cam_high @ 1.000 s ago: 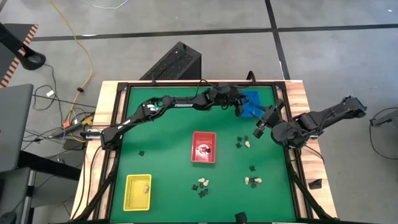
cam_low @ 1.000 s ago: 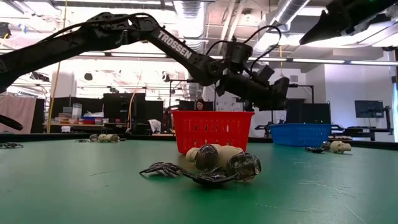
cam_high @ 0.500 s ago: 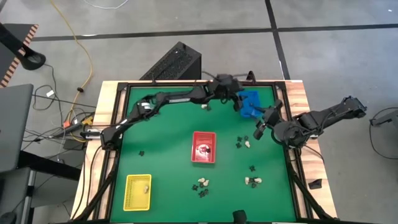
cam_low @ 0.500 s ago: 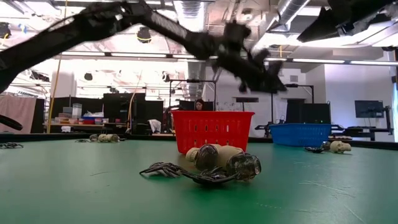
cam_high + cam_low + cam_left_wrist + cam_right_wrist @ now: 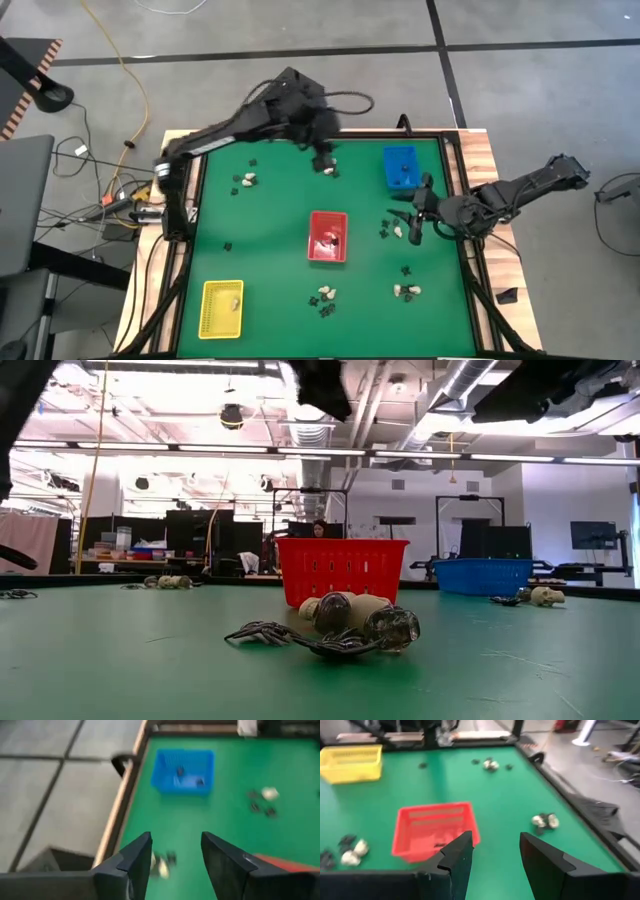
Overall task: Sort Halloween decoration
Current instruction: Put the white skull toy into the yellow bin
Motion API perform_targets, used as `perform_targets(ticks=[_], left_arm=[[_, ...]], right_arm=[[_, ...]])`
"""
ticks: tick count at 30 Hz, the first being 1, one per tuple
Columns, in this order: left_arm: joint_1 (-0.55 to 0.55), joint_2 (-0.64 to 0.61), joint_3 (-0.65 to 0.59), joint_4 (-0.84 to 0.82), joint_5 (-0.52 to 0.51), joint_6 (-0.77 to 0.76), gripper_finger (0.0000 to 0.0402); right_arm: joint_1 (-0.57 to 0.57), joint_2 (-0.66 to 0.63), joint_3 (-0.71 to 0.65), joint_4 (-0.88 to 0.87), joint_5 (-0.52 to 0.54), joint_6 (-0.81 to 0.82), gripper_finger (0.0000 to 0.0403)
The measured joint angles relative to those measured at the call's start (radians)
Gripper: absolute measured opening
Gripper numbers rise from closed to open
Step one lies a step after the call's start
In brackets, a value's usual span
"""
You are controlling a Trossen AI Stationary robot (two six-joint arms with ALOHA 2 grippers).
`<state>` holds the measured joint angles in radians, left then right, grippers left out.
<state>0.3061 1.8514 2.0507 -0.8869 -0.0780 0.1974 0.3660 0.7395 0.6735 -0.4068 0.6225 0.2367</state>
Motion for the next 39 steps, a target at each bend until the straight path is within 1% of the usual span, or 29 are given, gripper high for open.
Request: perform_targets(ticks=[1, 3, 6, 9, 13, 16, 18, 19, 21, 24, 27, 31, 34, 39], left_arm=[[-0.013, -0.042, -0.064, 0.005, -0.009, -0.01, 0.0146], [-0.048, -0.133, -0.239, 0.047, -0.041, -0.028, 0.0131], [-0.107, -0.307, -0.555, 0.213, -0.093, -0.068, 0.0109], [-0.169, -0.518, -0.878, 0.495, -0.12, -0.105, 0.009], [-0.264, -0.736, -1.269, 0.945, -0.11, -0.091, 0.0072], [-0.318, -0.857, -1.51, 1.292, -0.084, -0.051, 0.0064], [-0.338, -0.902, -1.639, 1.459, -0.084, -0.034, 0.0062], [-0.343, -0.921, -1.694, 1.514, -0.083, -0.03, 0.0061], [-0.344, -0.954, -1.768, 1.595, -0.083, -0.028, 0.0061], [-0.341, -1.006, -1.815, 1.612, -0.087, -0.038, 0.006], [-0.339, -1.046, -1.823, 1.577, -0.087, -0.039, 0.006], [-0.339, -1.071, -1.822, 1.554, -0.074, -0.04, 0.006], [-0.339, -1.075, -1.822, 1.538, -0.041, -0.04, 0.006], [-0.339, -1.074, -1.822, 1.526, -0.034, -0.05, 0.0061]], right_arm=[[0.0, 0.014, 0.0, 0.0, -0.026, 0.003, 0.0194], [0.0, 0.048, 0.0, 0.0, -0.081, 0.03, 0.0194], [0.0, 0.101, 0.0, -0.008, -0.176, 0.113, 0.0194], [0.0, 0.142, 0.0, -0.037, -0.277, 0.244, 0.0194], [-0.007, 0.177, 0.0, -0.144, -0.353, 0.446, 0.0194], [-0.031, 0.198, 0.0, -0.245, -0.367, 0.601, 0.0194], [-0.055, 0.22, 0.0, -0.309, -0.376, 0.703, 0.0194], [-0.069, 0.232, 0.0, -0.335, -0.389, 0.755, 0.0194], [-0.1, 0.26, 0.0, -0.368, -0.421, 0.83, 0.0194], [-0.148, 0.31, 0.0, -0.374, -0.453, 0.896, 0.0194], [-0.184, 0.37, 0.0, -0.364, -0.468, 0.947, 0.0194], [-0.218, 0.452, 0.0, -0.357, -0.47, 0.952, 0.0194], [-0.234, 0.499, 0.0, -0.348, -0.472, 0.952, 0.0194], [-0.245, 0.566, 0.0, -0.34, -0.492, 0.944, 0.0194]])
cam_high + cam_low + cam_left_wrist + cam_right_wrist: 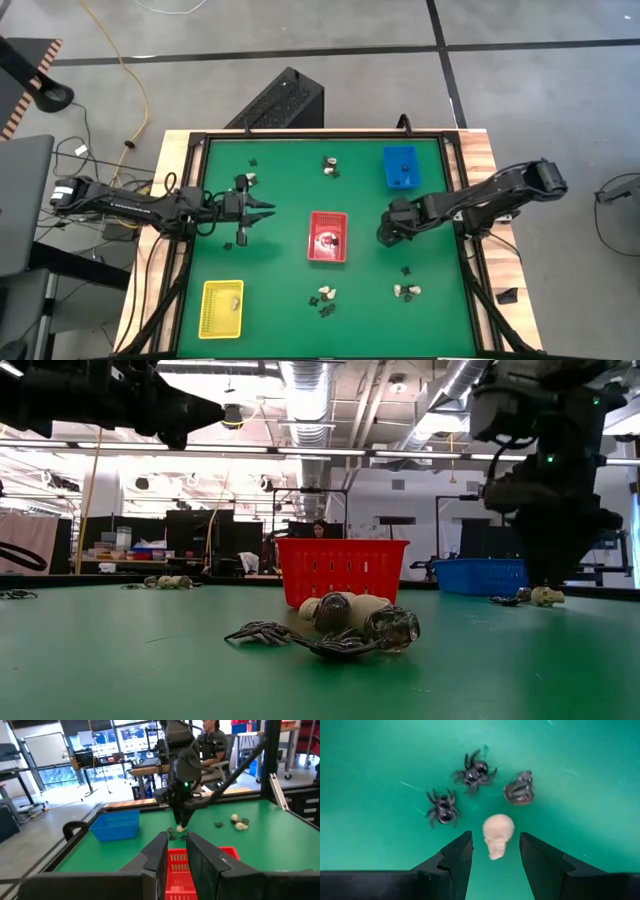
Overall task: Sort Halloween decoration
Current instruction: Put the white skull toy into the yellow bin
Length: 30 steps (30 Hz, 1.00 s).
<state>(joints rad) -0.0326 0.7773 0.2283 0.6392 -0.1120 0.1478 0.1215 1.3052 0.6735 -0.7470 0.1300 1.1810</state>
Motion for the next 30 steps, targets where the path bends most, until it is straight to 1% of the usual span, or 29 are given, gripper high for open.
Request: perform_targets(ticks=[7, 10, 13, 17, 20, 23, 26, 28, 30], left_arm=[[0.0, 0.0, 0.0, -0.001, 0.0, -0.002, 0.0061], [0.0, 0.0, 0.0, -0.001, 0.0, 0.0, 0.0061], [0.0, 0.0, 0.0, -0.002, -0.001, 0.0, 0.0061], [0.0, 0.0, 0.0, -0.002, -0.005, 0.001, 0.0061], [0.0, 0.001, 0.0, -0.008, -0.005, 0.001, 0.0061], [0.0, 0.001, 0.0, -0.025, -0.005, 0.014, 0.0061], [0.0, 0.001, 0.001, -0.041, -0.005, 0.028, 0.0061], [0.0, 0.001, 0.001, -0.048, -0.009, 0.035, 0.0061], [0.0, 0.001, 0.001, -0.053, -0.019, 0.043, 0.0061]], right_arm=[[0.0, 0.084, 0.0, 0.0, -0.001, -0.03, 0.0194], [0.0, 0.101, 0.002, 0.004, -0.001, -0.049, 0.0188], [0.0, 0.103, 0.003, 0.014, -0.001, -0.076, 0.0168], [0.0, 0.079, 0.006, 0.02, -0.002, -0.083, 0.013], [0.01, 0.047, 0.045, 0.023, -0.001, -0.095, 0.0105], [0.033, 0.03, 0.104, 0.046, -0.001, -0.143, 0.0095], [0.065, 0.029, 0.177, 0.127, 0.004, -0.23, 0.0092], [0.084, 0.042, 0.219, 0.23, 0.018, -0.315, 0.0092], [0.097, 0.069, 0.251, 0.377, 0.024, -0.439, 0.0091]])
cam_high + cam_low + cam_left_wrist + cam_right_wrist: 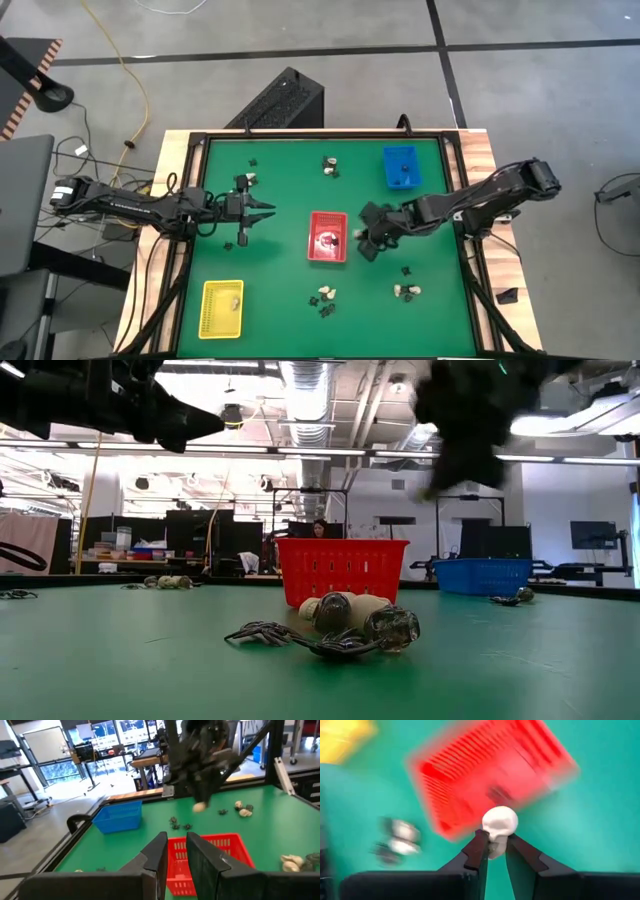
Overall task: Sort Halloween decoration
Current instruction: Put the white skull toy into the yellow bin
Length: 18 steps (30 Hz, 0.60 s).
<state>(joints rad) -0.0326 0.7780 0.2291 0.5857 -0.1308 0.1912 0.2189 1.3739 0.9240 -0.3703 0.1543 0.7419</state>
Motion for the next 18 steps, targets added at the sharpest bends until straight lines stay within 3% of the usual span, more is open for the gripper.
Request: perform_targets(ticks=[5, 9, 12, 18], left_arm=[[0.0, 0.0, 0.0, -0.024, -0.096, 0.026, 0.0061], [0.0, -0.001, 0.0, -0.056, -0.255, 0.034, 0.0061], [0.001, -0.019, 0.003, -0.077, -0.348, 0.034, 0.0061], [0.0, -0.129, 0.026, -0.238, -0.436, 0.024, 0.0061]], right_arm=[[0.016, 0.127, 0.081, 0.362, -0.02, -0.361, 0.0091], [-0.003, 0.287, 0.181, 0.572, -0.154, -0.579, 0.0091], [-0.026, 0.432, 0.298, 0.644, -0.294, -0.641, 0.0091], [-0.058, 0.737, 0.648, 0.64, -0.553, -0.672, 0.0091]])
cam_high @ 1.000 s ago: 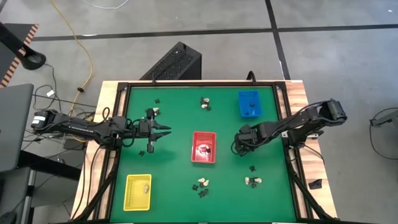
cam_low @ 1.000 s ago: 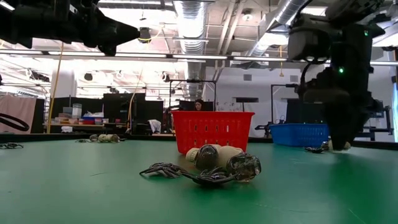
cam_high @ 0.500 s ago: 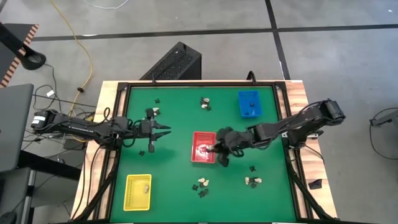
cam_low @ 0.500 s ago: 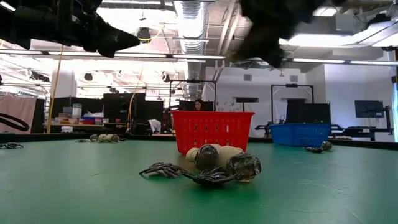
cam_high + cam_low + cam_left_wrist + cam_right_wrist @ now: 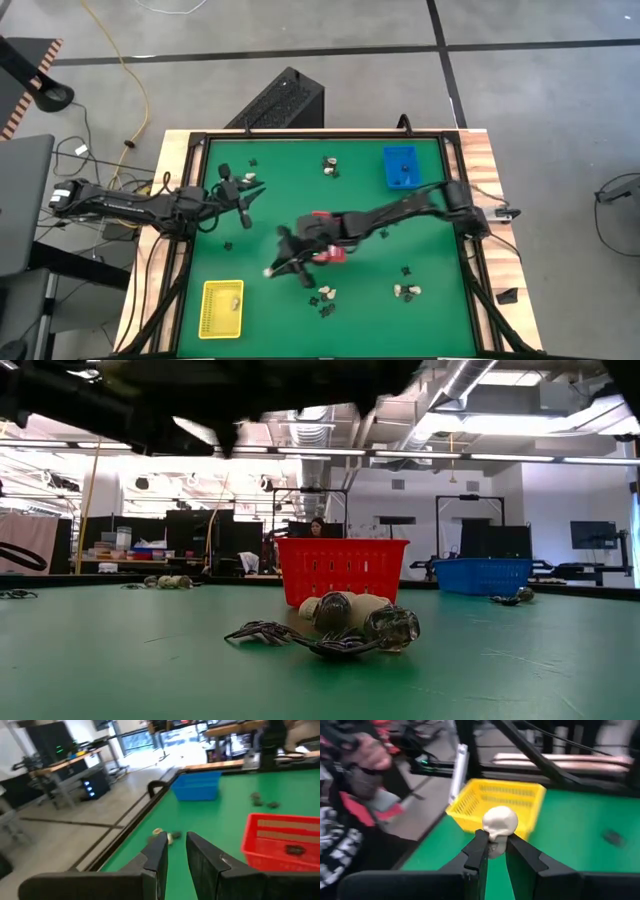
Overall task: Sort Halloween decoration
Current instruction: Put the white skull toy into the yellow bin
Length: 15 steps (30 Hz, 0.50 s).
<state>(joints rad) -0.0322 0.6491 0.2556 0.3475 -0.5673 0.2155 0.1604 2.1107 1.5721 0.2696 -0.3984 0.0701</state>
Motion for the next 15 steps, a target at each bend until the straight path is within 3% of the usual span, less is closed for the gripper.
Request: perform_targets(ticks=[5, 15], left_arm=[[0.0, -0.116, 0.001, -0.128, -0.048, -0.027, 0.0061], [0.0, -0.258, 0.001, -0.31, -0.047, -0.107, 0.0061]], right_arm=[[-0.005, 0.226, 0.29, -0.018, -0.155, 0.008, 0.0091], [0.001, 0.565, 0.769, -0.068, -0.156, 0.098, 0.0091]])
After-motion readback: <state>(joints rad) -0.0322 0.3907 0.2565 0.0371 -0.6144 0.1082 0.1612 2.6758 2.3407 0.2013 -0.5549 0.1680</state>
